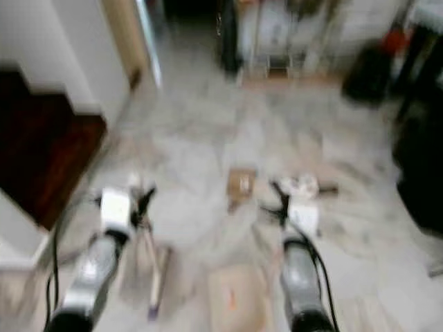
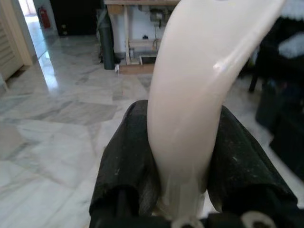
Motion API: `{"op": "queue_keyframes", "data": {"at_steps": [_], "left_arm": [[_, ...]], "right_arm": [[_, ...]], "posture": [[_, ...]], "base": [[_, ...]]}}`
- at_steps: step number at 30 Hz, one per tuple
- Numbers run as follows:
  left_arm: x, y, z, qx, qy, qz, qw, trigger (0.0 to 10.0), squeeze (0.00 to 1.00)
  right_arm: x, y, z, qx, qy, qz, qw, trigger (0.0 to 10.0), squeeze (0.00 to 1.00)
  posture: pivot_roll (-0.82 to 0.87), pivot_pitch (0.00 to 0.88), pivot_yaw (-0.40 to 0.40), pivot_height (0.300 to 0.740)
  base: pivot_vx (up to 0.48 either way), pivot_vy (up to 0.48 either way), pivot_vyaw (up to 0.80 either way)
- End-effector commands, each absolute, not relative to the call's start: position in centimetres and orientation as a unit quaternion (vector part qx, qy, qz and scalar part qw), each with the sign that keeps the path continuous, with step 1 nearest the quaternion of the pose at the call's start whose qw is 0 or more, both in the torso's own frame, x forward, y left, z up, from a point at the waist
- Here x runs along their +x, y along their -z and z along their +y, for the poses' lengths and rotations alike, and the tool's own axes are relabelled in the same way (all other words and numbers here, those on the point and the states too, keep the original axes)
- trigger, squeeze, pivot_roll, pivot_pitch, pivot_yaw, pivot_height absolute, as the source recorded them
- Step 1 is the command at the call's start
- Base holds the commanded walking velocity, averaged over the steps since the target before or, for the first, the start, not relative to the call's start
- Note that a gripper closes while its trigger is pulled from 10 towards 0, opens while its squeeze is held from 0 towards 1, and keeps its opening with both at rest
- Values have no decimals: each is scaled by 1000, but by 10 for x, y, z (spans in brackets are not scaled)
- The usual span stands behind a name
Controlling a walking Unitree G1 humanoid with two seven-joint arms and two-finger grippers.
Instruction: Sweep floor
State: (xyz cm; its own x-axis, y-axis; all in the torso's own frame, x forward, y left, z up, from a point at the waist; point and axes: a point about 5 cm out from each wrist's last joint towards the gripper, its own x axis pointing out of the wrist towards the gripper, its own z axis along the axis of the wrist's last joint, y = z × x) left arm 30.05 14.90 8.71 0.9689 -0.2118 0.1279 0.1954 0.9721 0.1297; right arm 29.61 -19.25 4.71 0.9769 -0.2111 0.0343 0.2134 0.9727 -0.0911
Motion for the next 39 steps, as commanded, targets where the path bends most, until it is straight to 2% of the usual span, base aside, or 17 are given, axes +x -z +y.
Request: {"op": "queue_keyframes", "data": {"at_steps": [1, 16, 31, 39], "left_arm": [[303, -98, 159, 66, 90, -95, 989, 10000, 0], [304, -100, 158, 64, 82, -96, 990, 10000, 0], [303, -100, 157, 61, 78, -97, 990, 10000, 0], [303, -100, 157, 62, 77, -97, 990, 10000, 0]], "right_arm": [[304, -58, -181, -37, 94, -38, 994, 10000, 0], [307, -59, -179, -29, 96, -32, 994, 10000, 0], [308, -60, -181, -31, 96, -29, 994, 10000, 0], [308, -61, -181, -32, 94, -33, 995, 10000, 0]], "posture": [[60, 0, 22, 740], [63, 0, 17, 740], [64, 0, 11, 740], [63, 0, 11, 740]], "base": [[405, 0, 0], [408, 0, 0], [408, 0, -765], [409, 0, 0]]}}
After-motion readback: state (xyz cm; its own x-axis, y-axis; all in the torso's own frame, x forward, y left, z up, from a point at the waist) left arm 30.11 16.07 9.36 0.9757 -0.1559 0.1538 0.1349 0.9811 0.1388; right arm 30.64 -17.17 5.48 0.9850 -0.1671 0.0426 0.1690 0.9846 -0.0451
